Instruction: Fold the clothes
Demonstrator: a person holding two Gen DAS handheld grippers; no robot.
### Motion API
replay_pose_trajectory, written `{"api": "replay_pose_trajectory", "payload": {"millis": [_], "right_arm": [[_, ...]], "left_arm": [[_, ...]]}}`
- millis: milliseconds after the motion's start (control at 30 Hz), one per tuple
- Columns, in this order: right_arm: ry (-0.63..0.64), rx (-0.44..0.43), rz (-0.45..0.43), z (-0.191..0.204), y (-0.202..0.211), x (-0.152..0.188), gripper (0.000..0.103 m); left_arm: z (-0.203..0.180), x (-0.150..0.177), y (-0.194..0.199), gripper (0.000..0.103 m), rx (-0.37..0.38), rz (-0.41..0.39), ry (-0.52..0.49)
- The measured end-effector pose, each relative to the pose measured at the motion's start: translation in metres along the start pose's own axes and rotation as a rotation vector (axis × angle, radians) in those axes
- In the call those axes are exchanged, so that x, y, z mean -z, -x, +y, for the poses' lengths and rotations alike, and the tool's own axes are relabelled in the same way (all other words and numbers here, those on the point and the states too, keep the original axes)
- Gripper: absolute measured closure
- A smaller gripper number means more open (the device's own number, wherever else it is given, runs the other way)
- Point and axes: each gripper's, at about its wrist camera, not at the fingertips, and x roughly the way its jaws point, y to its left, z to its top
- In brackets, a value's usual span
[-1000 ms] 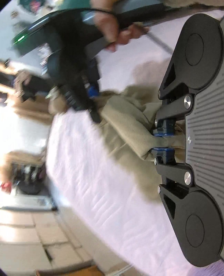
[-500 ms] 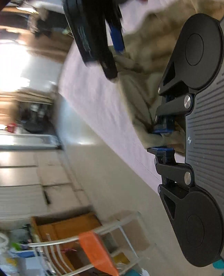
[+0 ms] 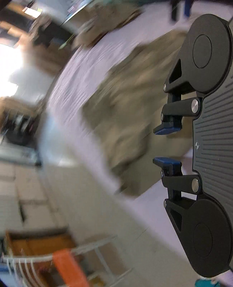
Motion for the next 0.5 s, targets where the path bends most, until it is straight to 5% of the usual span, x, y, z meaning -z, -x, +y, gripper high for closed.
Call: {"api": "replay_pose_trajectory", "payload": {"millis": [167,300,500], "right_arm": [[-0.125,-0.132,0.005,-0.032,-0.022,0.026,0.012],[-0.002,-0.084,-0.025,0.0,-0.034,0.027,0.012],[0.281,0.061,-0.03,0.049,-0.057,0.028,0.013]], "left_arm": [[-0.07,0.083,-0.01,0.069,0.058,0.103,-0.165],[-0.095,0.119,-0.035,0.069,0.086,0.184,-0.136],[-0.115,0.133,-0.049,0.052,0.008,0.131,-0.188]]}}
